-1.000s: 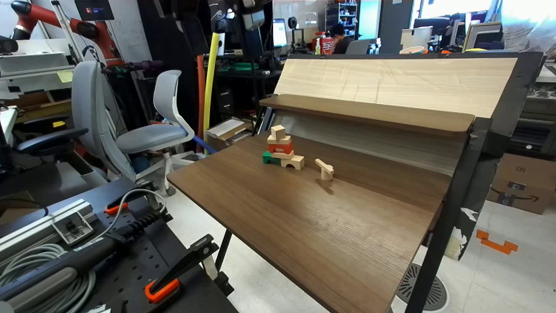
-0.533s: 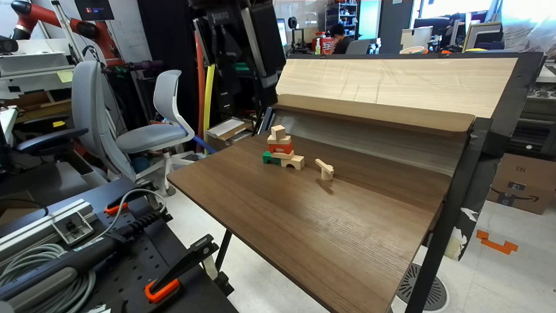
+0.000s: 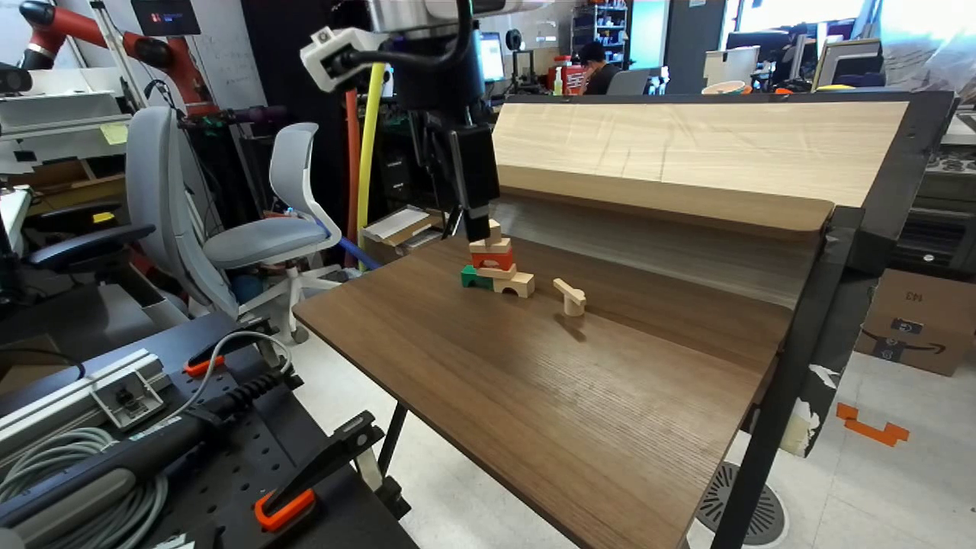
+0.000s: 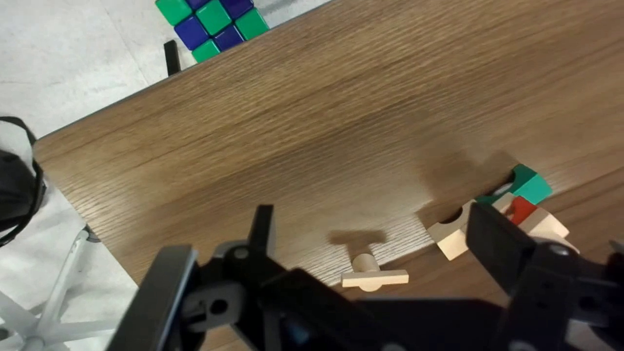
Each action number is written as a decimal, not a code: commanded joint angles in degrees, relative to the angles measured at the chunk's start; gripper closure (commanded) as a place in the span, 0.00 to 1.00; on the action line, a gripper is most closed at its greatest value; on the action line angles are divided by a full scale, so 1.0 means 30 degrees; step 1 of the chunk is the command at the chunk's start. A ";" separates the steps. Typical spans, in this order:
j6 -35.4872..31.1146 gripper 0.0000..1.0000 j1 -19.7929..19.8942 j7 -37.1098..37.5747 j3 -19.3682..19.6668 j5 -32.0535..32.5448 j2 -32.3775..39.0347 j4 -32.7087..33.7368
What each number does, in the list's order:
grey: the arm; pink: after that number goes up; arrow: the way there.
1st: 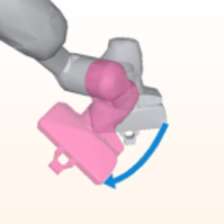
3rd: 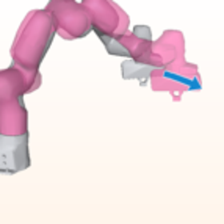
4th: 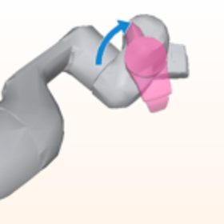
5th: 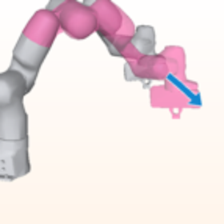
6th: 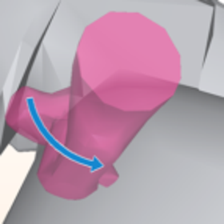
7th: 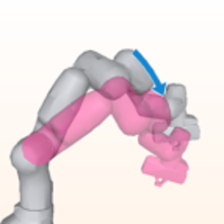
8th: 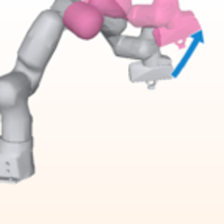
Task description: Place the wooden cube on the desk
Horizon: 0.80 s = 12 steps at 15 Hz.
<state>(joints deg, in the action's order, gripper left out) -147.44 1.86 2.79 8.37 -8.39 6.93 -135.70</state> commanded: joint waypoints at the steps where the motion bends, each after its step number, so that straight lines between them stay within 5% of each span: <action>1: 0.0011 0.00 0.0350 0.1205 -0.0893 -0.1458 0.2355 0.2726; 12: -0.0520 0.00 0.0057 0.3266 -0.1913 -0.1601 0.6367 0.7178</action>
<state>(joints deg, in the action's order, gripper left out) -147.50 1.83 11.75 3.85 -12.07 22.94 -117.81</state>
